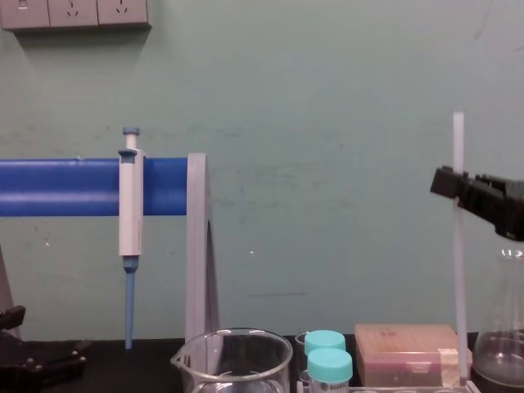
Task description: Pick up the stirring rod with one hand, then place it down.
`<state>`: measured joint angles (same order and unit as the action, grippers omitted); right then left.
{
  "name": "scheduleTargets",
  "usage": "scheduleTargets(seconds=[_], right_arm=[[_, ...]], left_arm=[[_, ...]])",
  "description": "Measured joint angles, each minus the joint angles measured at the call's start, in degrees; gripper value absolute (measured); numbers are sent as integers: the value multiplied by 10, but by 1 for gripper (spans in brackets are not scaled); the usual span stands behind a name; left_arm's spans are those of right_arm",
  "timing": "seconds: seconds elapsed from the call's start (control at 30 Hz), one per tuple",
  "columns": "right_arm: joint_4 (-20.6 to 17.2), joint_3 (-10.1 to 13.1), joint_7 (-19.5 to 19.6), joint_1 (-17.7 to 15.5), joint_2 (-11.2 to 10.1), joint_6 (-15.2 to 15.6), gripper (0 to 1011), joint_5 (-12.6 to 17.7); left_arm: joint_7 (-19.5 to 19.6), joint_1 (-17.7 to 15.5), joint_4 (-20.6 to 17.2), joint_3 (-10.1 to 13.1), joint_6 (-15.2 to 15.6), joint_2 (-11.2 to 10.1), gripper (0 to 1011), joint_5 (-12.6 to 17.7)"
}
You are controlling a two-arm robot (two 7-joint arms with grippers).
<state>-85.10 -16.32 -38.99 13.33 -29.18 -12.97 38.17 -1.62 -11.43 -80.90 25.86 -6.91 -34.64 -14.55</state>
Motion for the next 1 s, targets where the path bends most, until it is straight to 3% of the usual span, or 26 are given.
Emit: scheduleTargets(seconds=[0.3,0.6,1.0], right_arm=[[20,-7,-1,-4,4,-8,67,-1],[44,-18,4,1,11,-19,68,-29],[67,-20,14,-2,23,-21,68,-42]], left_arm=[[0,0,0,0,0,0,1000,0],[0,0,0,0,0,0,1000,0],[0,0,0,0,0,0,1000,0]])
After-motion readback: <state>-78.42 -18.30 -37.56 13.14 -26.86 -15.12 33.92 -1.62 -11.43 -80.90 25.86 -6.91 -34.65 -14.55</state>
